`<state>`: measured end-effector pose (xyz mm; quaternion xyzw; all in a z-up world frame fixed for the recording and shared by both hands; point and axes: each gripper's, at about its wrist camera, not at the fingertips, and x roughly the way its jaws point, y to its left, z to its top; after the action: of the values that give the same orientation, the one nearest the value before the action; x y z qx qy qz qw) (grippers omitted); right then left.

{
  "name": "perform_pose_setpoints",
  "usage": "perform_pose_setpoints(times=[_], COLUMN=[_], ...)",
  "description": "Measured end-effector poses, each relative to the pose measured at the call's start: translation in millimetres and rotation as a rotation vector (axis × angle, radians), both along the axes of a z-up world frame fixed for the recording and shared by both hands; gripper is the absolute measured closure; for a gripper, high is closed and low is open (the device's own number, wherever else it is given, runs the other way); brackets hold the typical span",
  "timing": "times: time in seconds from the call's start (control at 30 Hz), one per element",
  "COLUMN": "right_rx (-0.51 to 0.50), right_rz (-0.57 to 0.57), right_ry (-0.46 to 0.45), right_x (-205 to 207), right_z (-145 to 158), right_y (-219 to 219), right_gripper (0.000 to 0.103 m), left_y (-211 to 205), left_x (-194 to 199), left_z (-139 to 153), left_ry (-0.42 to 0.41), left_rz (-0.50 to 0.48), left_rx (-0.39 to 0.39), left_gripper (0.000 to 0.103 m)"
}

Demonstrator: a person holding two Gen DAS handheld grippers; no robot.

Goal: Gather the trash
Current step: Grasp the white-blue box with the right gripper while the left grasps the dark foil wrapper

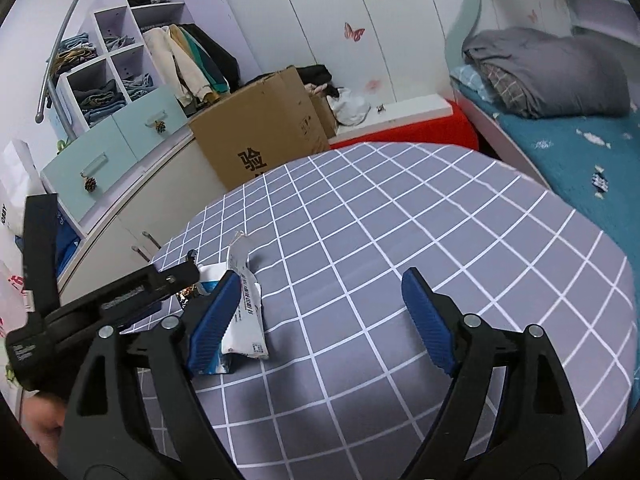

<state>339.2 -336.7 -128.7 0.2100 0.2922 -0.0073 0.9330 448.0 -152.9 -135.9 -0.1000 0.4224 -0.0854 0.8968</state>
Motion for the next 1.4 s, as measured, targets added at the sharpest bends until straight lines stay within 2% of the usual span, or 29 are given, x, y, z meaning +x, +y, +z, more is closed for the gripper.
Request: perform_pose_setpoints(times=[0.1, 0.17, 0.27, 0.37, 0.47, 0.6, 0.7, 0.77, 0.83, 0.87, 0.97, 1.13, 1.23, 1.4], right_rx=[0.007, 0.009, 0.011, -0.002, -0.027, -0.123, -0.148, -0.153, -0.141, -0.158, -0.153, -0.178, -0.191, -0.187], right_rz=[0.024, 0.035, 0.051, 0.082, 0.14, 0.198, 0.227, 0.238, 0.26, 0.254, 0.246, 0.273, 0.332, 0.474], right_ry=[0.01, 0.018, 0.03, 0.039, 0.063, 0.107, 0.15, 0.171, 0.216, 0.218, 0.178, 0.076, 0.027, -0.021], right_x=[5, 9, 12, 14, 20, 31, 37, 40, 46, 46, 38, 15, 0, -25], right_z=[-2, -2, -3, -2, -1, -2, -7, -10, -17, -19, -11, 20, 38, 51], right_y=[0, 2, 5, 11, 25, 51, 61, 66, 71, 73, 79, 110, 144, 218], right_gripper=[0.021, 0.021, 0.021, 0.021, 0.021, 0.021, 0.025, 0.053, 0.07, 0.073, 0.075, 0.076, 0.076, 0.076], left_y=[-3, -3, 4, 12, 21, 36, 50, 62, 74, 80, 105, 150, 188, 251], left_x=[7, 11, 13, 10, 4, -7, -20, -30, -40, -45, -62, -95, -120, -157], left_z=[-4, -8, -10, -8, -7, -2, 4, 8, 13, 15, 21, 32, 37, 37], left_ry=[0.002, 0.015, 0.032, 0.031, 0.023, 0.003, -0.022, -0.035, -0.048, -0.053, -0.069, -0.103, -0.125, -0.138], left_rz=[-0.015, -0.032, -0.045, -0.046, -0.046, -0.045, -0.039, -0.036, -0.03, -0.023, -0.009, 0.029, 0.067, 0.145], left_rx=[0.002, -0.008, -0.065, -0.088, -0.104, -0.121, -0.099, -0.084, -0.076, -0.071, -0.06, -0.051, -0.057, -0.054], left_gripper=[0.028, 0.047, 0.065, 0.077, 0.082, 0.084, 0.084, 0.084, 0.084, 0.084, 0.084, 0.084, 0.084, 0.084])
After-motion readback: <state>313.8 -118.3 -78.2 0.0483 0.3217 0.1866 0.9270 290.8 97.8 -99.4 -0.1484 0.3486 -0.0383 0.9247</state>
